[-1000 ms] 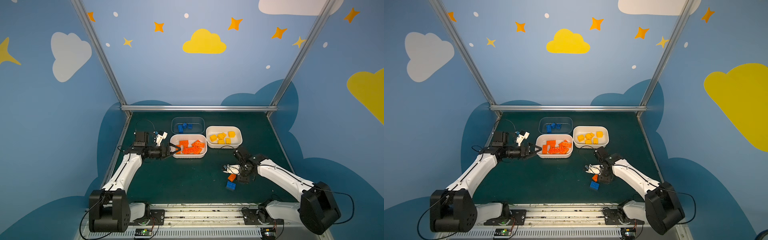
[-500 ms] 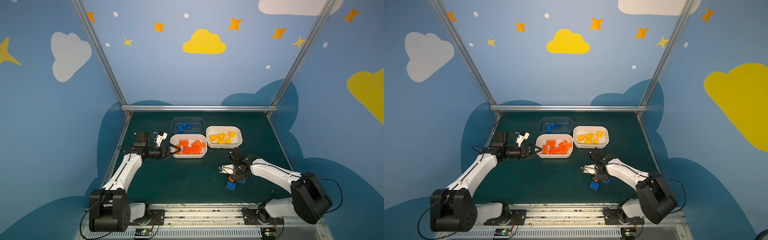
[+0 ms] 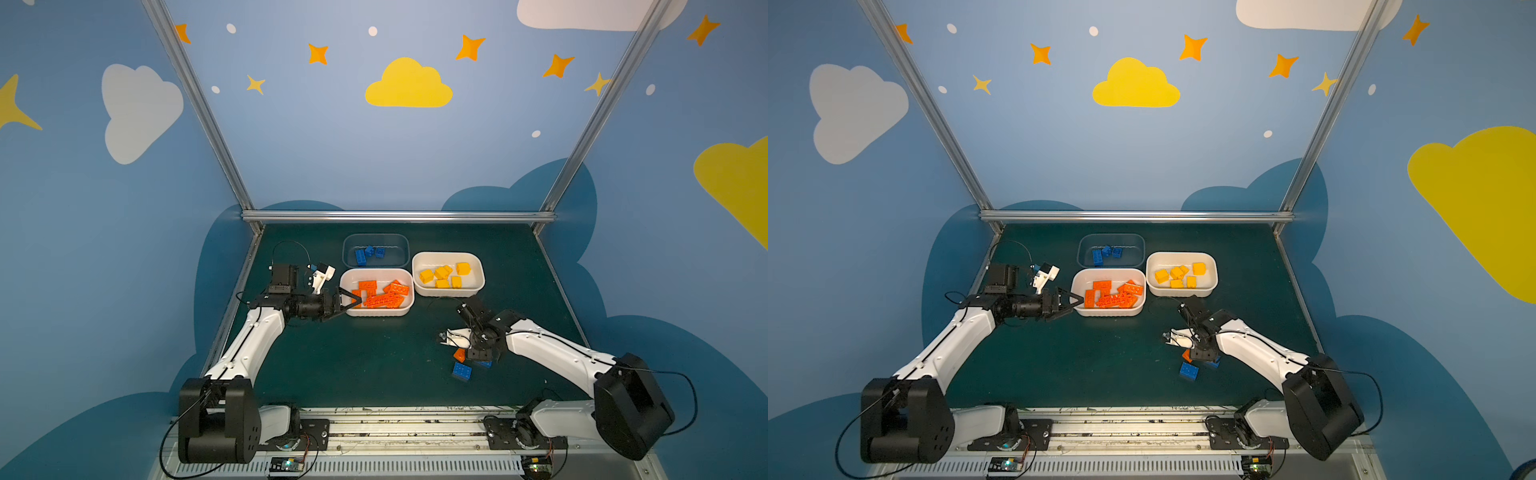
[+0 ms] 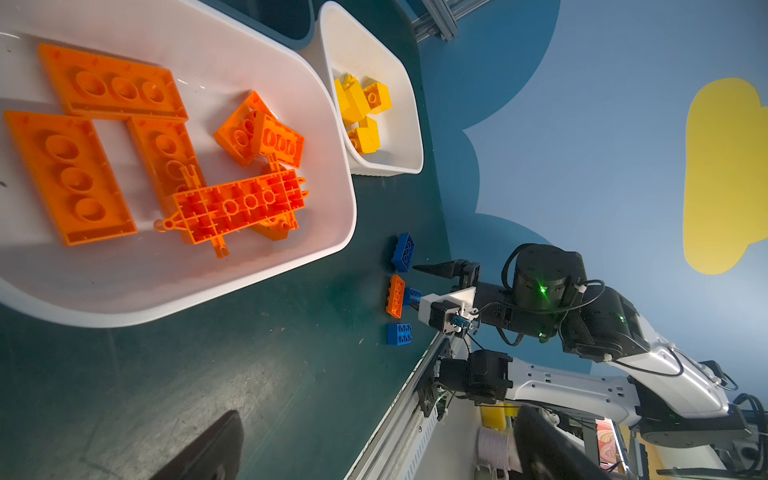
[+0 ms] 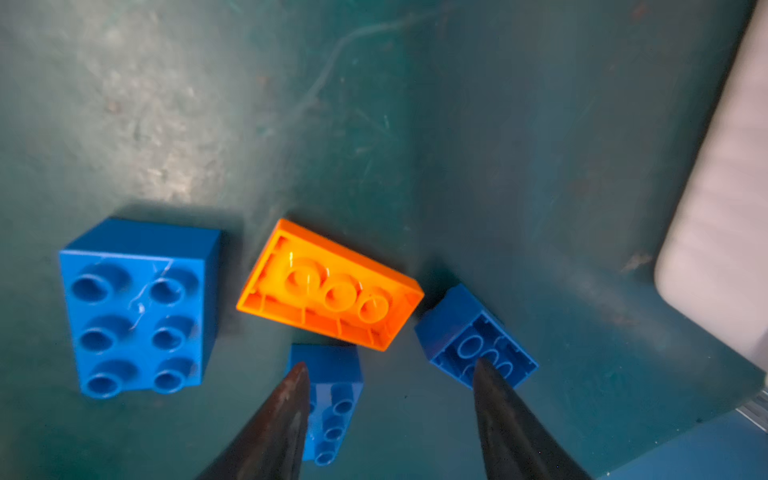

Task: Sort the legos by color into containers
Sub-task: 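Move the right gripper to the last orange brick among blue bricks and grasp it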

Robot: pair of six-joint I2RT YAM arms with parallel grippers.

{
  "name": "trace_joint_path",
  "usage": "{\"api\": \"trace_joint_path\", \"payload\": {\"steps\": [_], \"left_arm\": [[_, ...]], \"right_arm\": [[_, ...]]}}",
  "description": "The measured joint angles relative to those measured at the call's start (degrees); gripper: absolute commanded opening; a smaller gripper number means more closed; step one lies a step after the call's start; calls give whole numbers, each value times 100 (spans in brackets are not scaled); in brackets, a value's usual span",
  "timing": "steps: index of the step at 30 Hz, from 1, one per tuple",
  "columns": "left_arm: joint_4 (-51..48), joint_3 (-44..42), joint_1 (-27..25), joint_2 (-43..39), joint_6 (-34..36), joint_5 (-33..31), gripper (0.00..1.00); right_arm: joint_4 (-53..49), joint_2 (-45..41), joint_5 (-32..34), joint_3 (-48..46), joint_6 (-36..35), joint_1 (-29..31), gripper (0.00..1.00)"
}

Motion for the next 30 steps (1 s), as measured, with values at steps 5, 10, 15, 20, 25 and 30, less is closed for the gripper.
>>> {"api": "trace_joint_path", "payload": {"steps": [5, 10, 15, 20, 25, 30], "left_arm": [[4, 0, -22, 109, 2, 0, 100], [-4, 2, -28, 116, 7, -2, 100], [-15, 2, -28, 114, 15, -2, 100], [-61, 2, -28, 101, 59, -13, 100], [-107, 2, -28, 63, 96, -22, 100], [-120, 2, -28, 37, 109, -22, 100]], "right_arm": [[179, 245, 28, -52, -96, 9, 63], [481, 686, 37, -50, -101, 87, 62], [560, 879, 28, 109, -81, 164, 60], [483, 1071, -87, 282, 68, 157, 50], [249, 1272, -468, 474, 330, -13, 40], [107, 1373, -782, 575, 492, -164, 31]]}}
